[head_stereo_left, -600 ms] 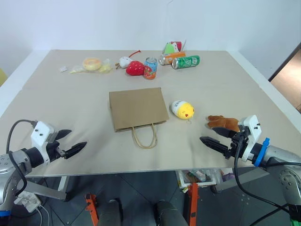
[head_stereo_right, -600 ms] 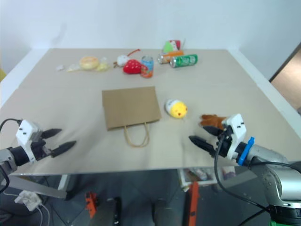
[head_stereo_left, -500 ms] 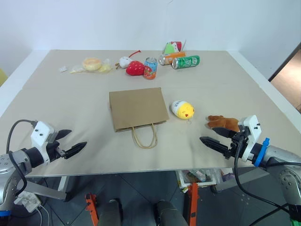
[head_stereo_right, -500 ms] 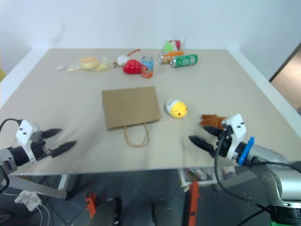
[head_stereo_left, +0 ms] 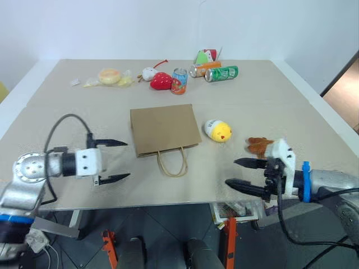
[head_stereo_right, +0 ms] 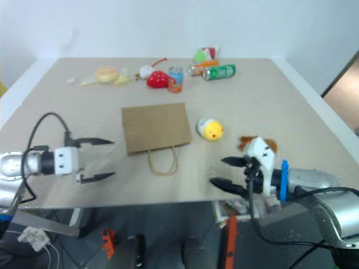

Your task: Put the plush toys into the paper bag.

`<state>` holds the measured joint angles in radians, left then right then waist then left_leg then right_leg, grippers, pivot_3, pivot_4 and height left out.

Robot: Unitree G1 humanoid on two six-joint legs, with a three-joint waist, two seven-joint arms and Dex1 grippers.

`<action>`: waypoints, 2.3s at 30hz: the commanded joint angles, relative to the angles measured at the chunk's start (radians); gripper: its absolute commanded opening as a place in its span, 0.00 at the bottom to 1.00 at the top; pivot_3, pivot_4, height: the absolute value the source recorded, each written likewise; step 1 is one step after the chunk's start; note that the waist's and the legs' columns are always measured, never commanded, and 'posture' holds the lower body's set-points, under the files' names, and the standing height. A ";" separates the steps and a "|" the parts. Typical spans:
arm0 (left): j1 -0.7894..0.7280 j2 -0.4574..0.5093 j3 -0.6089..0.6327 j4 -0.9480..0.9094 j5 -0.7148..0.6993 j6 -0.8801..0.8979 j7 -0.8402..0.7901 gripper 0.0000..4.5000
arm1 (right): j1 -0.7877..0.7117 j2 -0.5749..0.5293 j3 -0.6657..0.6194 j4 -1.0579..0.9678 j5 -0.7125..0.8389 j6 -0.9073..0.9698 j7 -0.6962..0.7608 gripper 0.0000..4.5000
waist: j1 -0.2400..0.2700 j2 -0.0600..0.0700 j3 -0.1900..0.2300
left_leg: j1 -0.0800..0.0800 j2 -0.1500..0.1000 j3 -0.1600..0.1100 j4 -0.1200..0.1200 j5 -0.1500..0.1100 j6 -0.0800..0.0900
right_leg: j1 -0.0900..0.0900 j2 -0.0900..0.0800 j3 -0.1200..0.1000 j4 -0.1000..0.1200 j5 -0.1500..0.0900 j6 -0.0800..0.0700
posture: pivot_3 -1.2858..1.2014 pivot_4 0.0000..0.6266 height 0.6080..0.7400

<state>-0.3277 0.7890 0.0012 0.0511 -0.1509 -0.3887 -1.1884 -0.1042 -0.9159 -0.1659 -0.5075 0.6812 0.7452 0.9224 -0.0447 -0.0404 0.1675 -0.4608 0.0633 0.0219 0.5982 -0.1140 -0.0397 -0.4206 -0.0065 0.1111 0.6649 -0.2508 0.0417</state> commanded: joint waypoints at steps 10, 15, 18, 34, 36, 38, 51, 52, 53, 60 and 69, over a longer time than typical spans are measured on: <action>-0.274 -0.231 -0.216 0.224 0.034 -0.195 -0.032 1.00 | -0.086 0.064 0.093 -0.099 -0.002 0.028 -0.091 0.95 | 0.001 -0.001 0.000 | -0.001 0.000 -0.001 0.003 0.001 0.001 | 0.001 0.001 0.000 0.000 0.001 0.005 | 0.52 0.24 1.00; -0.319 -0.245 -0.228 0.295 0.024 -0.206 -0.069 1.00 | -0.074 0.072 0.077 -0.096 0.003 0.025 -0.108 0.95 | -0.001 -0.001 0.000 | -0.001 0.000 -0.001 0.004 0.001 0.002 | 0.002 0.002 0.000 0.000 0.003 0.006 | 0.52 0.24 1.00; -0.321 -0.237 -0.242 0.340 0.047 -0.239 -0.088 1.00 | -0.067 0.074 0.069 -0.098 0.009 0.026 -0.116 0.95 | -0.002 -0.001 0.000 | 0.000 0.000 -0.001 0.004 0.002 0.002 | 0.002 0.002 0.000 0.001 0.003 0.006 | 0.52 0.24 1.00; -0.390 -0.273 -0.255 0.449 0.020 -0.277 -0.111 1.00 | -0.064 0.084 0.067 -0.096 0.007 0.021 -0.128 0.95 | -0.001 -0.001 0.000 | 0.000 -0.001 -0.001 0.004 0.002 0.004 | 0.003 0.001 0.000 0.001 0.004 0.006 | 0.52 0.24 1.00; -0.387 -0.276 -0.251 0.438 0.007 -0.255 -0.116 1.00 | -0.062 0.084 0.065 -0.097 0.008 0.021 -0.128 0.95 | -0.001 -0.001 0.000 | 0.000 0.000 -0.001 0.004 0.003 0.004 | 0.003 0.002 0.000 0.001 0.004 0.006 | 0.52 0.24 1.00; -0.390 -0.273 -0.257 0.454 0.023 -0.267 -0.114 1.00 | -0.060 0.085 0.064 -0.098 0.007 0.019 -0.129 0.95 | -0.002 -0.001 0.000 | 0.000 0.000 -0.002 0.004 0.003 0.004 | 0.003 0.002 0.000 0.001 0.004 0.006 | 0.52 0.24 1.00; -0.460 -0.329 -0.258 0.577 0.090 -0.292 -0.047 0.50 | -0.060 0.092 0.067 -0.099 0.003 0.014 -0.142 1.00 | -0.001 -0.001 0.000 | 0.000 -0.001 -0.002 0.004 0.003 0.005 | 0.003 0.001 0.000 0.001 0.005 0.007 | 0.52 0.24 1.00; -0.462 -0.333 -0.260 0.577 0.086 -0.286 -0.051 0.40 | -0.059 0.093 0.067 -0.100 0.003 0.013 -0.145 1.00 | -0.001 -0.001 0.000 | 0.000 -0.001 -0.002 0.004 0.003 0.005 | 0.003 0.001 0.000 0.001 0.005 0.007 | 0.52 0.24 1.00; -0.462 -0.337 -0.261 0.575 0.080 -0.280 -0.057 0.30 | -0.058 0.093 0.068 -0.101 0.003 0.013 -0.146 1.00 | -0.001 -0.001 0.000 | 0.000 -0.001 -0.002 0.004 0.003 0.005 | 0.003 0.002 0.000 0.001 0.005 0.007 | 0.52 0.24 1.00; -0.452 -0.342 -0.231 0.521 -0.009 -0.175 -0.110 0.01 | -0.053 0.095 0.065 -0.102 -0.002 0.009 -0.151 1.00 | -0.001 -0.001 0.000 | 0.000 -0.001 -0.002 0.004 0.003 0.005 | 0.003 0.002 0.000 0.001 0.005 0.007 | 0.52 0.24 1.00; -0.476 -0.388 -0.139 0.365 -0.153 0.195 -0.018 0.01 | -0.073 0.118 0.086 -0.093 -0.022 -0.004 -0.175 1.00 | -0.001 -0.001 0.000 | -0.001 -0.001 -0.002 0.004 0.003 0.005 | 0.003 0.002 0.000 0.001 0.005 0.007 | 0.52 0.24 1.00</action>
<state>-0.7673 0.4116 -0.1744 0.4960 -0.2433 -0.2832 -1.2366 -0.1588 -0.8057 -0.0714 -0.5852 0.6611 0.7633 0.7568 -0.0461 -0.0410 0.1674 -0.4616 0.0625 0.0200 0.6027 -0.1110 -0.0348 -0.4175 -0.0050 0.1111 0.6655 -0.2461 0.0488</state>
